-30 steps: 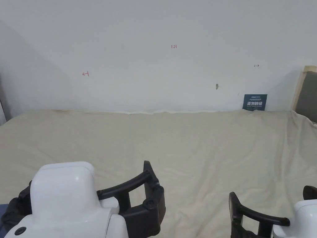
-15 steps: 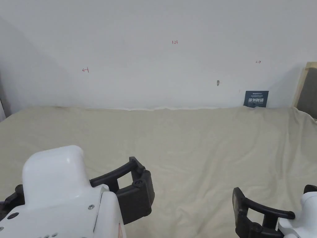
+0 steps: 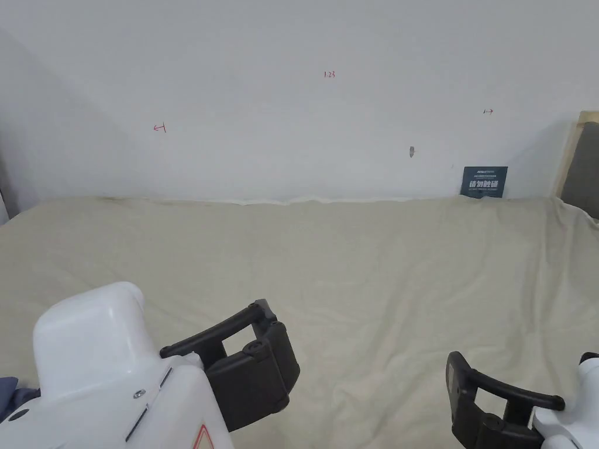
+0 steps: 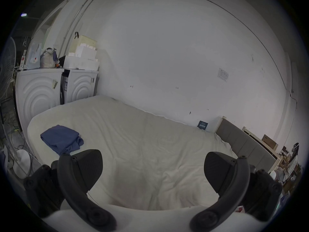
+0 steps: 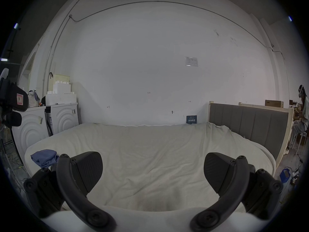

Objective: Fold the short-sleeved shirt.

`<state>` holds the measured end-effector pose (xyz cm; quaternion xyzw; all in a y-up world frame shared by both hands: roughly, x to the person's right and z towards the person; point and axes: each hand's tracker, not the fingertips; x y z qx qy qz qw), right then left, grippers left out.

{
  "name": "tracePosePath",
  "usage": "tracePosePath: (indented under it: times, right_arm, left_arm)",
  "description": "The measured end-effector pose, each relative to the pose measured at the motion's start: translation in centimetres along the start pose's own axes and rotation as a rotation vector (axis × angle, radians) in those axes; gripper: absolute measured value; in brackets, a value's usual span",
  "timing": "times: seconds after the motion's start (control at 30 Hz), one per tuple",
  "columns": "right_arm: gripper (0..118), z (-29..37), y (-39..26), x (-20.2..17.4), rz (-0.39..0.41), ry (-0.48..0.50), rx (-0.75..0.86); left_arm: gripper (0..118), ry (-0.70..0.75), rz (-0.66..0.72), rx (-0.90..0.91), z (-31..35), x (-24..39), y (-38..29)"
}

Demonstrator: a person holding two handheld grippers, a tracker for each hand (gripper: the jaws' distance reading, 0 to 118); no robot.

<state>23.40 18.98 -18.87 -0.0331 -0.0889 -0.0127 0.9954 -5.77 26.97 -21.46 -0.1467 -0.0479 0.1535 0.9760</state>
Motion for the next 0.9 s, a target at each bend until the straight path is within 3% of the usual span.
tracePosePath:
  times: [0.37,0.7,0.9]
  right_arm:
    - [118,0.4,0.1,0.0,0.001,-0.008,0.007]
    - [118,1.3,0.5,-0.2,0.007,-0.007,0.035]
    - [118,2.6,1.3,-0.4,0.003,-0.006,0.07]
  left_arm:
    - [118,0.019,0.004,-0.042,-0.1,0.0,-0.2]
    - [118,-0.129,0.07,-0.071,1.0,-1.7,0.3]
    - [118,-0.126,0.063,-0.051,2.3,-1.9,0.7]
